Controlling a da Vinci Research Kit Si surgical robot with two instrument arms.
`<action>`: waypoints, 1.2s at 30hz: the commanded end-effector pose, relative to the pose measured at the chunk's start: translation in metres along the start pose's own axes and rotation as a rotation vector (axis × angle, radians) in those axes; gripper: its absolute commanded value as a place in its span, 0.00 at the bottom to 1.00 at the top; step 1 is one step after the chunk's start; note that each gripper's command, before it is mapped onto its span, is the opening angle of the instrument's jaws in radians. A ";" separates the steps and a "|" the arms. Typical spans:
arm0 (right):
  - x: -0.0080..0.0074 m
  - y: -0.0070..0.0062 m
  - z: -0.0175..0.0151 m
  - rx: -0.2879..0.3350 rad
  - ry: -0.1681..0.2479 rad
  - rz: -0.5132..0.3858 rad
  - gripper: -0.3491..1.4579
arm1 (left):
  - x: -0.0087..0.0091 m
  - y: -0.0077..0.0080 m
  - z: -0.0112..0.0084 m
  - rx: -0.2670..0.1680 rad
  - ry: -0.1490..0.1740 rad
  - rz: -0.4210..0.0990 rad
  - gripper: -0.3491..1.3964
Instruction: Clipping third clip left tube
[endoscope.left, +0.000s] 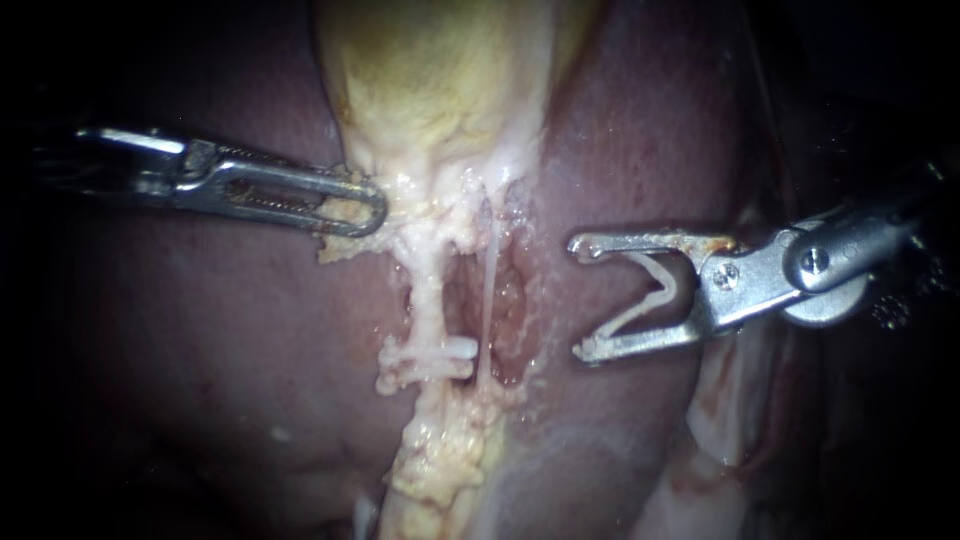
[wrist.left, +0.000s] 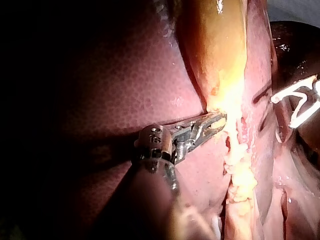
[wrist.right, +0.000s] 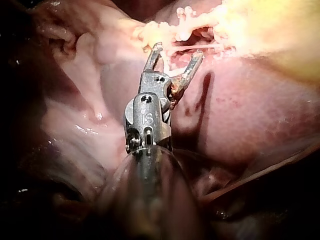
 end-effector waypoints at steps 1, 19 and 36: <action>0.0000 0.0000 0.0000 0.000 0.000 0.000 0.47 | 0.0000 0.0000 0.0000 0.000 0.000 0.000 0.00; 0.0001 0.0000 0.0002 0.004 0.003 0.001 0.47 | 0.0042 0.0035 -0.0098 -0.007 0.043 -0.031 0.00; 0.0015 0.0007 0.0054 0.050 0.075 0.144 0.47 | 0.0036 0.0039 -0.0096 0.000 0.048 -0.045 0.00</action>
